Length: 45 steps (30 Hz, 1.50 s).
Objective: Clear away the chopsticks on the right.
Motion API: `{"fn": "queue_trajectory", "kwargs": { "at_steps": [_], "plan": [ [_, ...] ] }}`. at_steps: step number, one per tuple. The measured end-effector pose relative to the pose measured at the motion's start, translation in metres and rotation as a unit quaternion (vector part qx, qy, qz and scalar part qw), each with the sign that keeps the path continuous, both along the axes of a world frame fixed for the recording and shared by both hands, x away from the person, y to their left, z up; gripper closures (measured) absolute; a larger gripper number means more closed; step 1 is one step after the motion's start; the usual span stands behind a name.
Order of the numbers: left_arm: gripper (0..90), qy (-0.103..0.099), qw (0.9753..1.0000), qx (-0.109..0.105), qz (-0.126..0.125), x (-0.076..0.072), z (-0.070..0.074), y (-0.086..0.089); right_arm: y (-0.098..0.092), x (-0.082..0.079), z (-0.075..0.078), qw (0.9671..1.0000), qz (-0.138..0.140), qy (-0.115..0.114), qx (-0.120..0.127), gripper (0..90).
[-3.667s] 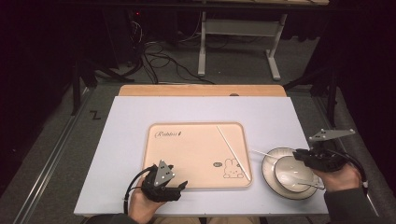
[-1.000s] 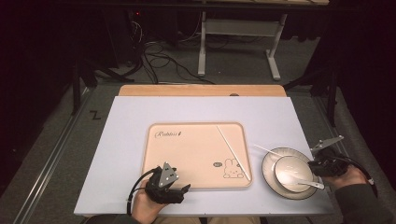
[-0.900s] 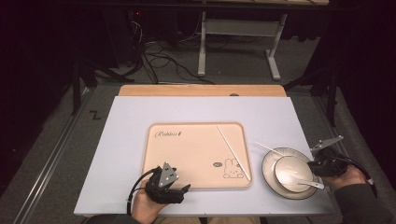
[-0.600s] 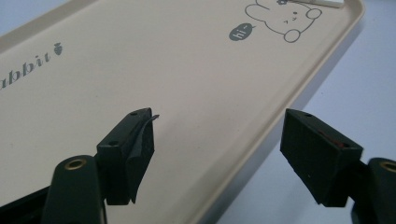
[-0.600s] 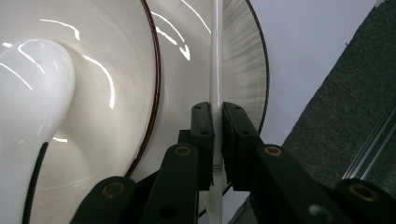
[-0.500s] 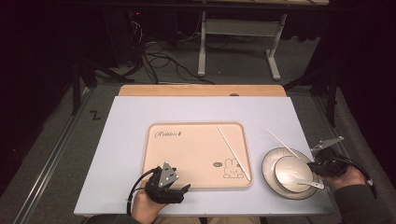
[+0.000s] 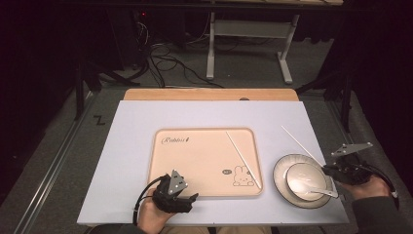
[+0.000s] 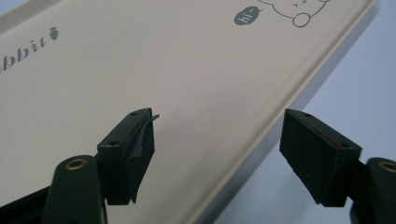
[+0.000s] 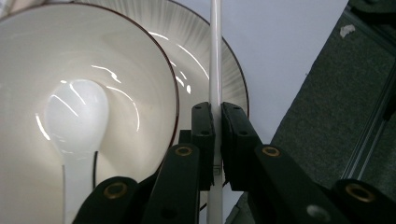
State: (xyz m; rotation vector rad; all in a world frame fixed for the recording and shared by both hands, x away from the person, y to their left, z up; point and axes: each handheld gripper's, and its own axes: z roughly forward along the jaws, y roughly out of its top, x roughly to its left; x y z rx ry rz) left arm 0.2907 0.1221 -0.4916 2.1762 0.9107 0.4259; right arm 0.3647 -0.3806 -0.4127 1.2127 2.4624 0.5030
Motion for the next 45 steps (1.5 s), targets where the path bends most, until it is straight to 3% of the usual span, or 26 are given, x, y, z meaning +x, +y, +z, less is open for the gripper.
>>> {"fn": "queue_trajectory", "kwargs": {
  "at_steps": [4, 8, 14, 16, 30, 38, 43, 45],
  "plan": [
    [27.0, -0.001, 1.0000, -0.001, 0.003, 0.001, 0.000, 0.001, 0.004, -0.006, 0.013, 0.9997, 0.006, -0.018, 0.015, 85.2],
    [27.0, -0.001, 1.0000, -0.002, 0.004, 0.001, 0.001, 0.002, 0.015, -0.013, 0.024, 0.9995, -0.005, -0.016, 0.025, 85.2],
    [27.1, -0.002, 1.0000, -0.004, 0.007, 0.001, 0.001, 0.003, 0.040, -0.022, 0.034, 0.9986, 0.020, -0.011, 0.047, 85.2],
    [27.1, -0.002, 1.0000, -0.004, 0.007, 0.001, 0.001, 0.004, 0.050, -0.023, 0.035, 0.9987, 0.024, -0.005, 0.045, 85.1],
    [26.9, -0.002, 0.9999, -0.010, 0.007, 0.001, 0.002, 0.006, 0.111, -0.017, 0.013, 0.9961, 0.064, 0.034, 0.049, 85.1],
    [26.8, -0.003, 0.9999, -0.009, 0.007, 0.000, 0.003, 0.005, 0.129, -0.013, 0.007, 0.9959, 0.063, 0.039, 0.051, 85.1],
    [26.8, -0.004, 0.9999, -0.008, 0.005, 0.000, 0.003, 0.005, 0.146, -0.006, 0.003, 0.9951, 0.075, 0.031, 0.058, 85.0],
    [26.8, -0.004, 0.9999, -0.008, 0.005, 0.000, 0.003, 0.005, 0.153, -0.004, 0.001, 0.9951, 0.082, 0.031, 0.048, 85.0]
  ]
}}
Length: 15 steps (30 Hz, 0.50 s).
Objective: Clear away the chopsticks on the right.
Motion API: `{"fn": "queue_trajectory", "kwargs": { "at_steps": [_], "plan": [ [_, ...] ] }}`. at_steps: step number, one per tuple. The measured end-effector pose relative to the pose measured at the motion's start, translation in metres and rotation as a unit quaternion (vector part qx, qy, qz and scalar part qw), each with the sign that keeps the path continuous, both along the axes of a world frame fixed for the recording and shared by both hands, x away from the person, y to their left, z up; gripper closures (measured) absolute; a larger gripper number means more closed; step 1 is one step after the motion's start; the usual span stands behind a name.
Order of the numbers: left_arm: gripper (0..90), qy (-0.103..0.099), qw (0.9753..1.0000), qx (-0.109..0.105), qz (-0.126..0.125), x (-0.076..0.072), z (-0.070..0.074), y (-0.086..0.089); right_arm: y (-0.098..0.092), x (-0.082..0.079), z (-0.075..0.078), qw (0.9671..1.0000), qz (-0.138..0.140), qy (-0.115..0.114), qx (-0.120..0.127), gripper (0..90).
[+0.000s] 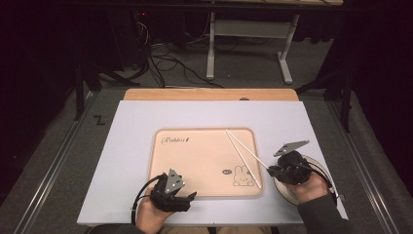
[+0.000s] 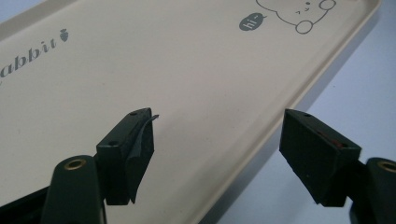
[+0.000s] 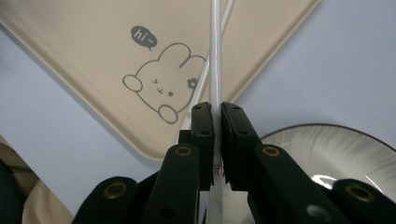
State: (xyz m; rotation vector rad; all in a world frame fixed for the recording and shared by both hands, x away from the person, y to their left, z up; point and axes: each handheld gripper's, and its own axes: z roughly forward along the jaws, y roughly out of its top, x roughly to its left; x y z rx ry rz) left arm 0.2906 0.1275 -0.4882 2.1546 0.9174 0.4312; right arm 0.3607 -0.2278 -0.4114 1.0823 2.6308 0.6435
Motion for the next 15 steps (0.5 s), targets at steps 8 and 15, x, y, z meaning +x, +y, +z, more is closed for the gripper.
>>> {"fn": "queue_trajectory", "kwargs": {
  "at_steps": [8, 15],
  "plan": [
    [26.8, -0.004, 1.0000, -0.003, 0.000, -0.001, 0.002, 0.002, 0.025, 0.007, -0.006, 0.9999, 0.003, 0.009, -0.010, 85.0],
    [26.8, -0.005, 1.0000, 0.003, 0.000, 0.000, 0.001, 0.001, 0.035, 0.021, -0.016, 0.9994, -0.016, 0.023, -0.021, 85.0]
  ]
}}
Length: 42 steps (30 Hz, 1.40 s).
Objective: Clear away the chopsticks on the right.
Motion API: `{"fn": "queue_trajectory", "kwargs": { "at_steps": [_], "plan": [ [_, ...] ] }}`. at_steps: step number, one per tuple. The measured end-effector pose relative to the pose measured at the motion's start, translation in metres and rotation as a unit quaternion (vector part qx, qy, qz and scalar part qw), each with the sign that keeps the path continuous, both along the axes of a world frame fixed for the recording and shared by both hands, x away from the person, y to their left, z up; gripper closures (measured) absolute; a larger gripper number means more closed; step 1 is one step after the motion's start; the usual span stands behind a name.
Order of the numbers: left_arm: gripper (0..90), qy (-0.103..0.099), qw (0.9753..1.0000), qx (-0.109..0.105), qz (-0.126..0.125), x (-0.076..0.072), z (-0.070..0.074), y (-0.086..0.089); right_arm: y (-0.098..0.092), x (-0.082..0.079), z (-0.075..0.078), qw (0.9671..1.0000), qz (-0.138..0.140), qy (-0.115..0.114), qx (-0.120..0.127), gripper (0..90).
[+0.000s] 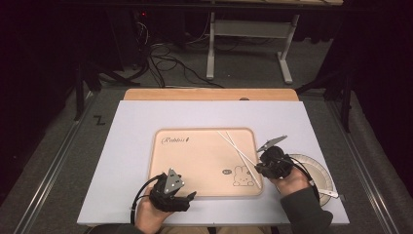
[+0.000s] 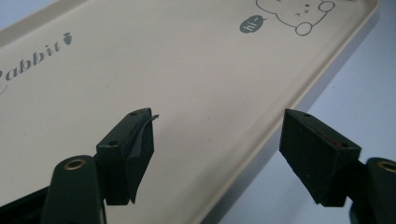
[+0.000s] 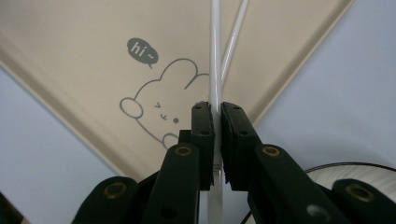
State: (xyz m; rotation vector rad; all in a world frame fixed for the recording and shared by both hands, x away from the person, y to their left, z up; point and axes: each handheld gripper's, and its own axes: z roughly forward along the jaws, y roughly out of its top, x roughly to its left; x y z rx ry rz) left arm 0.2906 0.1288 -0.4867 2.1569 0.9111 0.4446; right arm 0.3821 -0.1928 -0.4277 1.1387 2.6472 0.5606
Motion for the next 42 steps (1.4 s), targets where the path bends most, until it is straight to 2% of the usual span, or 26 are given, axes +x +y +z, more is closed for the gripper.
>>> {"fn": "queue_trajectory", "kwargs": {
  "at_steps": [7, 13, 22, 27, 33, 42],
  "plan": [
    [26.9, 0.000, 1.0000, -0.003, 0.004, 0.001, 0.000, 0.003, 0.007, 0.011, -0.015, 0.9996, -0.014, 0.017, -0.019, 84.9],
    [27.3, 0.000, 1.0000, 0.000, 0.004, 0.002, 0.000, 0.002, 0.011, 0.016, -0.020, 0.9989, -0.021, 0.023, -0.034, 84.9],
    [27.2, -0.002, 1.0000, 0.005, 0.003, 0.002, 0.000, 0.002, 0.022, 0.015, -0.028, 0.9981, -0.010, 0.029, -0.054, 84.5],
    [27.2, -0.005, 1.0000, 0.006, 0.005, 0.002, 0.000, 0.002, 0.028, 0.014, -0.031, 0.9977, -0.005, 0.037, -0.056, 84.3],
    [27.2, -0.019, 0.9997, 0.008, 0.009, -0.001, 0.004, 0.003, 0.036, 0.011, -0.036, 0.9976, 0.002, 0.043, -0.055, 84.2],
    [27.2, -0.022, 0.9997, 0.010, 0.008, -0.001, 0.004, 0.002, 0.041, 0.009, -0.044, 0.9970, 0.008, 0.056, -0.052, 83.3]
  ]
}}
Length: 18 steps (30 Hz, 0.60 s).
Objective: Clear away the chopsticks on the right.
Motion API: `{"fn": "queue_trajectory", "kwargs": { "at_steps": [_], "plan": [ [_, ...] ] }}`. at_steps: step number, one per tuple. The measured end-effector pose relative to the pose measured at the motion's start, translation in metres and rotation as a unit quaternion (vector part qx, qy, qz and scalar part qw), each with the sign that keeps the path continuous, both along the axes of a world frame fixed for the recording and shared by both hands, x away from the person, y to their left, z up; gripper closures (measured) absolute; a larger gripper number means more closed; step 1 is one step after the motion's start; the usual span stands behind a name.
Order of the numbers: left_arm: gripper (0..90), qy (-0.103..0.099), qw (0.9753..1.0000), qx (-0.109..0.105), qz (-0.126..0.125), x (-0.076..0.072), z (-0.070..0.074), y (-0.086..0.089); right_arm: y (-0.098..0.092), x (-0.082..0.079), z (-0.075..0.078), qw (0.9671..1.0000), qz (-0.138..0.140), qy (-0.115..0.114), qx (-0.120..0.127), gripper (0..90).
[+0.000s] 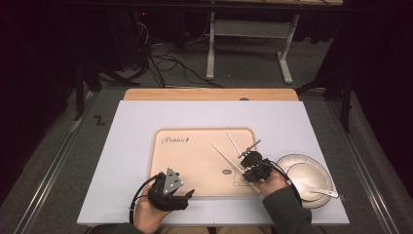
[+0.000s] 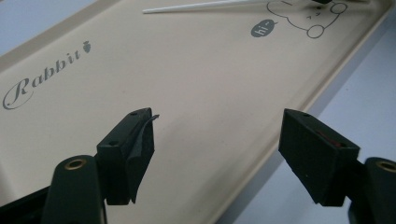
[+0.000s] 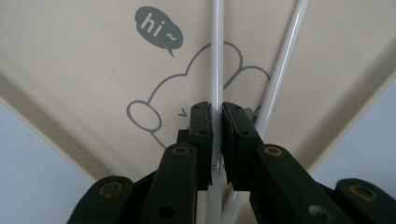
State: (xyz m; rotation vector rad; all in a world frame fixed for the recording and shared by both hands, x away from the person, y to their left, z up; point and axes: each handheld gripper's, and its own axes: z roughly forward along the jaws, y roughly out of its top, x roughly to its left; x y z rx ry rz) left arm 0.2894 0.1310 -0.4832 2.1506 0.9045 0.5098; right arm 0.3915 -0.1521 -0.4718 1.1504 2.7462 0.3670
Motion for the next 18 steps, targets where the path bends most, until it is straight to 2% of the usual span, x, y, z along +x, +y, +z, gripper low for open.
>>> {"fn": "queue_trajectory", "kwargs": {
  "at_steps": [8, 11, 18],
  "plan": [
    [27.2, 0.000, 1.0000, 0.003, -0.002, -0.001, 0.000, -0.001, 0.002, 0.000, -0.001, 1.0000, 0.009, 0.001, 0.001, 80.1],
    [27.2, -0.001, 1.0000, 0.002, -0.002, 0.000, 0.000, -0.001, 0.004, 0.000, 0.000, 0.9999, 0.008, -0.009, 0.007, 80.2],
    [27.3, 0.001, 1.0000, 0.002, -0.004, 0.000, -0.001, -0.002, 0.013, 0.004, 0.003, 0.9992, 0.021, -0.028, 0.017, 87.5]
  ]
}}
